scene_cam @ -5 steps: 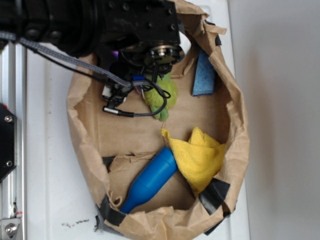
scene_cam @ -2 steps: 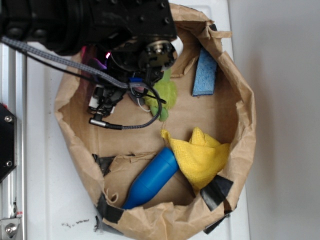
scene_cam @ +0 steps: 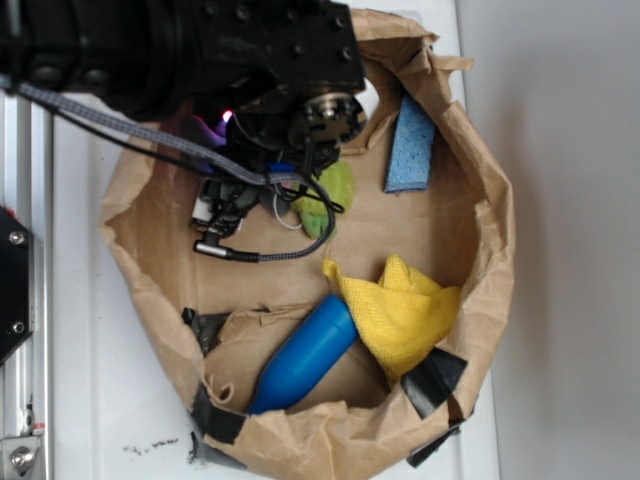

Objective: Grab the gray animal.

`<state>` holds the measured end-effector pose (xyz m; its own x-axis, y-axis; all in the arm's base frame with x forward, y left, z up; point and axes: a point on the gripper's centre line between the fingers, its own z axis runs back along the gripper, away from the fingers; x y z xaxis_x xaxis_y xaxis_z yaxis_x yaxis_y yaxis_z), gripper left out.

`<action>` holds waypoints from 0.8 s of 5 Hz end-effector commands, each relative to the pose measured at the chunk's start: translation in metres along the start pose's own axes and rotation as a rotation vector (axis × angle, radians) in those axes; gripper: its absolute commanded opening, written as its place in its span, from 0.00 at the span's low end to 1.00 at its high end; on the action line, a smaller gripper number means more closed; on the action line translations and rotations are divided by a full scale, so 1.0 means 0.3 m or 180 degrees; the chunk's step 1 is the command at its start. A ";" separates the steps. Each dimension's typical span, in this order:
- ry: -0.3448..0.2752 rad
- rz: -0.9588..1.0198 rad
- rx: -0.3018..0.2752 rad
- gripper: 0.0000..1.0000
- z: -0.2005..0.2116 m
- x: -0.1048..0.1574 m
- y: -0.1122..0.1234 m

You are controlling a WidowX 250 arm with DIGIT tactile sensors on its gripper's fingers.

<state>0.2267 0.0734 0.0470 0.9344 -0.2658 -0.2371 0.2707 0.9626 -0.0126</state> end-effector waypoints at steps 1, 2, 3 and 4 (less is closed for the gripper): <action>-0.0062 -0.0029 0.0256 1.00 -0.018 0.058 -0.005; -0.0035 -0.0031 0.0241 1.00 -0.020 0.049 0.000; -0.0049 -0.0038 0.0241 1.00 -0.015 0.046 -0.003; -0.0029 0.0079 0.0210 0.00 -0.017 0.049 0.009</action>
<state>0.2330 0.0739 0.0331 0.9374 -0.2395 -0.2529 0.2589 0.9648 0.0460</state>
